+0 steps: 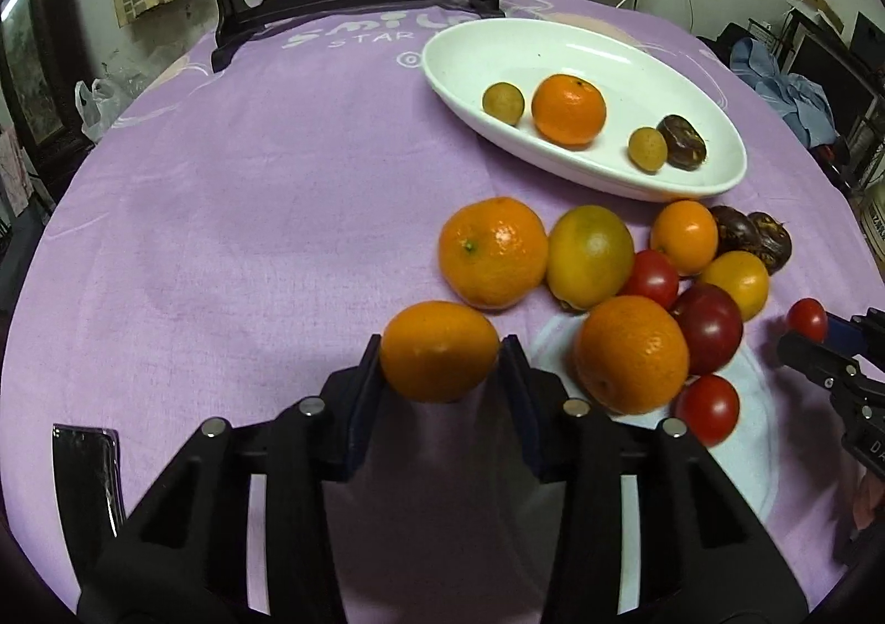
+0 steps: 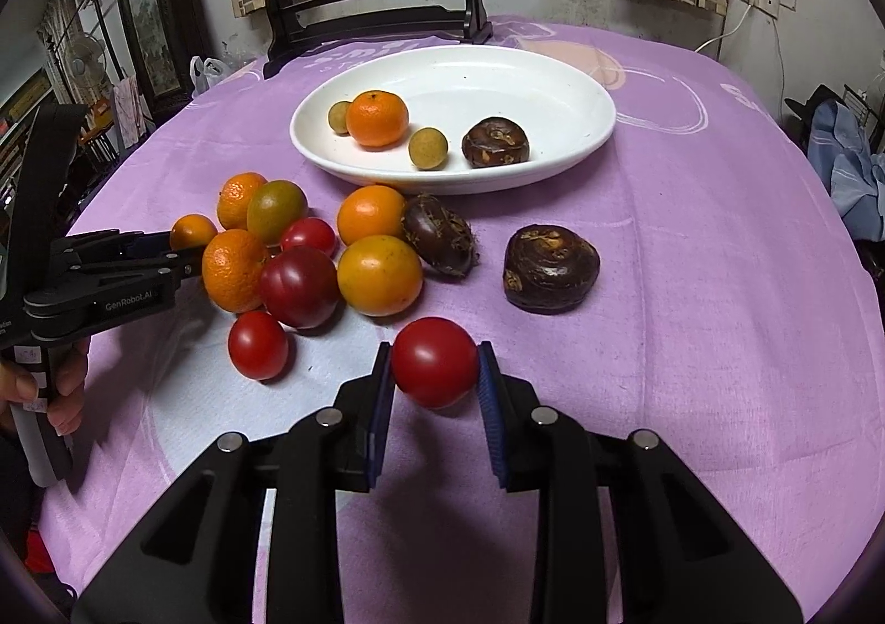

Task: Organize fruits
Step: 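Carry the orange and red tomato over the white plate and open both grippers, then grasp a mandarin with the left gripper while the right grasps another red tomato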

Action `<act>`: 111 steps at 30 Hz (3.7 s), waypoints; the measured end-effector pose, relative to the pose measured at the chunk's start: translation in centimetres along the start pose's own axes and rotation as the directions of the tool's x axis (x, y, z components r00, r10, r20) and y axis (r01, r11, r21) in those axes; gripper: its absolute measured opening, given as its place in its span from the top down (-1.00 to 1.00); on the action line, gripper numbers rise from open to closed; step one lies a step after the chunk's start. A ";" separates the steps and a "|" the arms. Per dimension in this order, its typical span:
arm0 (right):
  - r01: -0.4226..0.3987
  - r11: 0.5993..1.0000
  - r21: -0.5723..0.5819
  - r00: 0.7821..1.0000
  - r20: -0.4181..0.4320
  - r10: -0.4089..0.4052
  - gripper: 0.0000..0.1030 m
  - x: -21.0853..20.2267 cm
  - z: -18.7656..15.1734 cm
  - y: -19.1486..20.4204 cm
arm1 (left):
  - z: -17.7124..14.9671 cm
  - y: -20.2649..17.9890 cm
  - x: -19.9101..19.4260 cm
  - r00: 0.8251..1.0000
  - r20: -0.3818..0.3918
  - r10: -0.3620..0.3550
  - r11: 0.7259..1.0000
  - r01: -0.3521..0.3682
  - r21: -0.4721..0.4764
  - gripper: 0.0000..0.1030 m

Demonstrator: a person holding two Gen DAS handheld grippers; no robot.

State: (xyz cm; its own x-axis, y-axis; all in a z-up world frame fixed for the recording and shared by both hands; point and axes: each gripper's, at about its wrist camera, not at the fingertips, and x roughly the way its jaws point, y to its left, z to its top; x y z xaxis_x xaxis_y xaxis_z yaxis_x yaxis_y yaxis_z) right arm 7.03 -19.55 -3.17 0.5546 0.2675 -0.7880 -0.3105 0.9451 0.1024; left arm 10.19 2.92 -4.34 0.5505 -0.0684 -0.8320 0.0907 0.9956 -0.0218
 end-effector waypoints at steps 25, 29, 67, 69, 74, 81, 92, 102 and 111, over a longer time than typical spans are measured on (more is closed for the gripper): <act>0.100 0.989 -0.106 0.988 0.130 -0.086 0.43 2.9 11.2 -2.6 | 13.9 -5.2 0.7 0.990 0.124 -0.063 0.998 0.065 -0.007 0.16; 0.097 0.988 -0.121 0.993 0.085 -0.087 0.43 6.2 12.7 -2.9 | 15.3 -5.1 3.7 0.996 0.085 -0.040 0.999 0.042 -0.027 0.16; -0.014 1.000 -0.024 0.999 0.031 0.015 0.15 -2.7 -0.3 -1.8 | 1.3 -2.7 -5.5 0.990 0.118 -0.082 0.997 0.083 -0.001 -0.48; -0.031 0.999 -0.034 0.999 0.016 0.031 0.15 -2.6 -1.0 -0.7 | 0.5 -2.5 -5.5 0.991 0.106 -0.086 0.996 0.087 -0.005 -0.48; -0.062 0.997 -0.052 0.998 -0.027 0.061 0.14 -1.1 -1.7 2.1 | -1.4 -2.2 -5.6 0.993 0.104 -0.057 0.998 0.057 0.006 -0.48; -0.086 0.991 -0.100 0.995 -0.049 0.081 0.14 0.5 -1.3 5.9 | -2.2 -0.8 -4.9 0.995 0.091 -0.042 0.999 0.044 -0.016 -0.48; -0.040 0.995 -0.091 0.998 -0.043 0.036 0.38 2.9 0.1 8.0 | -2.4 0.2 -4.2 0.995 0.076 -0.063 0.998 0.065 -0.025 -0.48; -0.057 0.998 -0.030 0.998 -0.019 0.057 0.45 0.6 -1.1 4.8 | -1.9 -2.6 -3.2 0.996 0.044 -0.081 0.997 0.081 0.010 -0.48; -0.069 0.997 0.023 0.998 0.014 0.069 0.45 -1.8 -2.6 1.4 | -1.5 -5.3 -1.2 0.998 -0.006 -0.064 0.995 0.065 0.072 -0.20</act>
State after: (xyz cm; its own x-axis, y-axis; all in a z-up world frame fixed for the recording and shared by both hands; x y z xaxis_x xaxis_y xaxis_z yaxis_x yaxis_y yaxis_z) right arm 3.61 -19.17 -3.17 0.5429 0.3348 -0.7702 -0.3306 0.9283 0.1704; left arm 7.81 -2.23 -4.02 0.5389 -0.1321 -0.8319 0.1858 0.9819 -0.0356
